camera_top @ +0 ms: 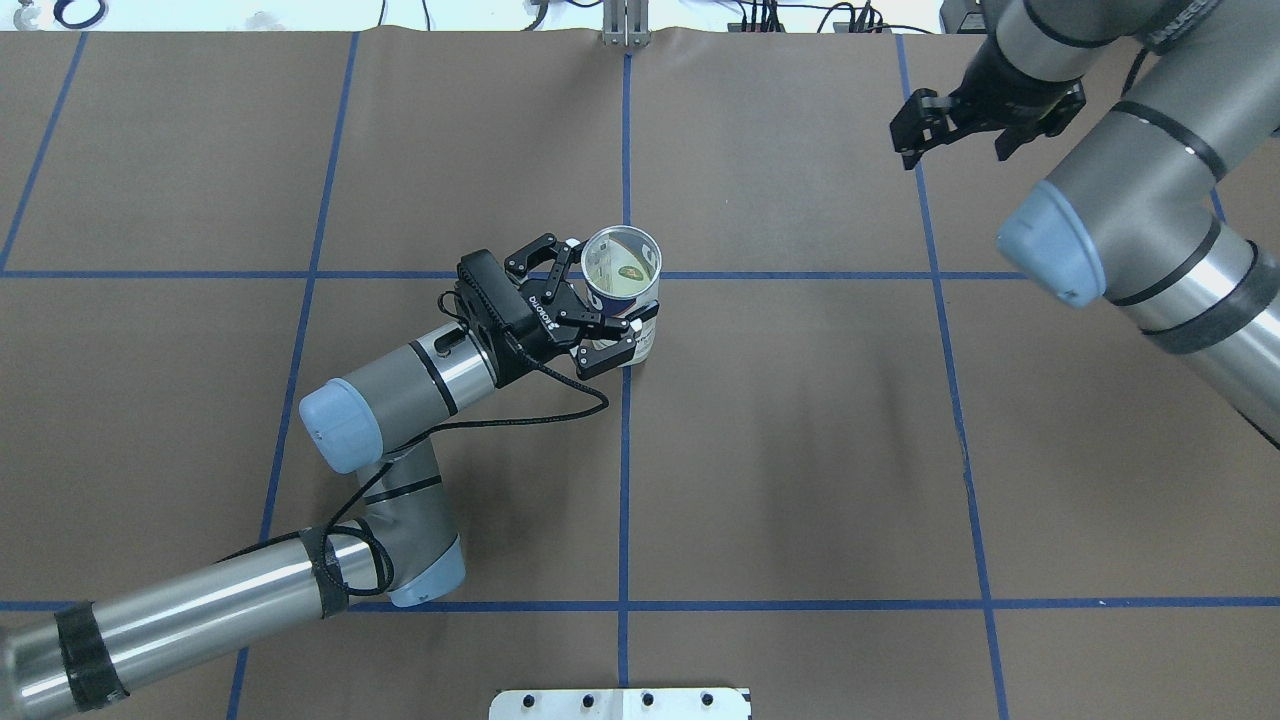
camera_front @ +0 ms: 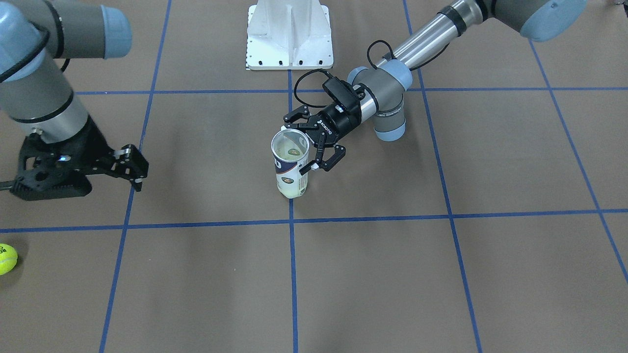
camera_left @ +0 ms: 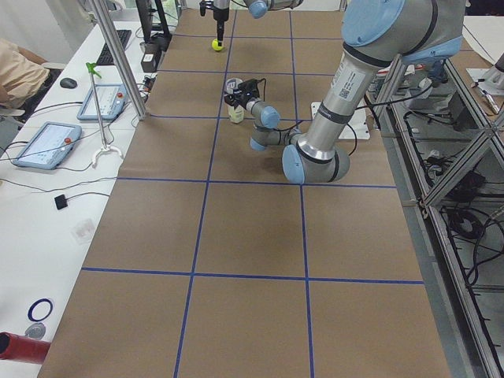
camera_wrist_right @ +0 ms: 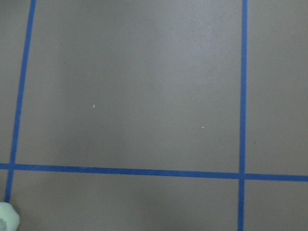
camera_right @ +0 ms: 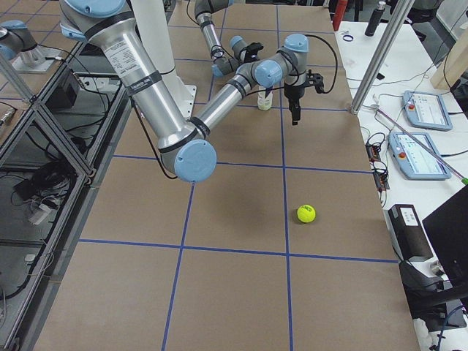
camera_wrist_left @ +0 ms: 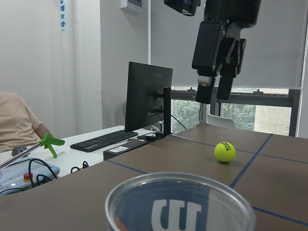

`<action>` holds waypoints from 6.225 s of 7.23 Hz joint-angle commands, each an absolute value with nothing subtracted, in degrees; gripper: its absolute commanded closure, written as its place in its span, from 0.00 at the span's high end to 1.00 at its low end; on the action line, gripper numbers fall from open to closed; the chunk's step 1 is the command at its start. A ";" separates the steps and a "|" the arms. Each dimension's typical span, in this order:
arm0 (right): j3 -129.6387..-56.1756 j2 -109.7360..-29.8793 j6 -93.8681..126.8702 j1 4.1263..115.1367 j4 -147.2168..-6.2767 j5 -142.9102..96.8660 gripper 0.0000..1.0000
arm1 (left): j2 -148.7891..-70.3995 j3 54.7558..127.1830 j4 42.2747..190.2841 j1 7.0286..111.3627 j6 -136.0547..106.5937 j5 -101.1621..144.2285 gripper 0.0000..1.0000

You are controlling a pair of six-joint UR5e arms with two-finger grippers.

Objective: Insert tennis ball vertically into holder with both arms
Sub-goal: 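Move the right gripper to the second tennis ball and grasp it, then carry the second ball with the right gripper over the can, then drop the second ball into the can with the right gripper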

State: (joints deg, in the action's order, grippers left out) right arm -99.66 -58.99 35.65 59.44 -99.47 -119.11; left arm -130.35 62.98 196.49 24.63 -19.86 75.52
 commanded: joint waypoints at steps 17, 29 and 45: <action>-63.54 -63.91 5.53 66.61 -71.19 -116.53 0.00 | -130.34 63.11 196.44 24.35 -19.86 75.50 0.99; -102.48 -44.88 72.81 45.21 -102.25 -117.89 0.00 | -130.34 63.02 195.91 24.08 -19.86 75.41 0.99; -98.17 -34.71 70.44 39.53 -109.16 -109.33 0.99 | -130.43 63.02 195.56 23.99 -19.86 75.41 0.99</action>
State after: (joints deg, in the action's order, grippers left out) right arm -98.11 -33.93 73.95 37.64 -109.16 -108.81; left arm -130.43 62.92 195.56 23.94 -19.86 75.41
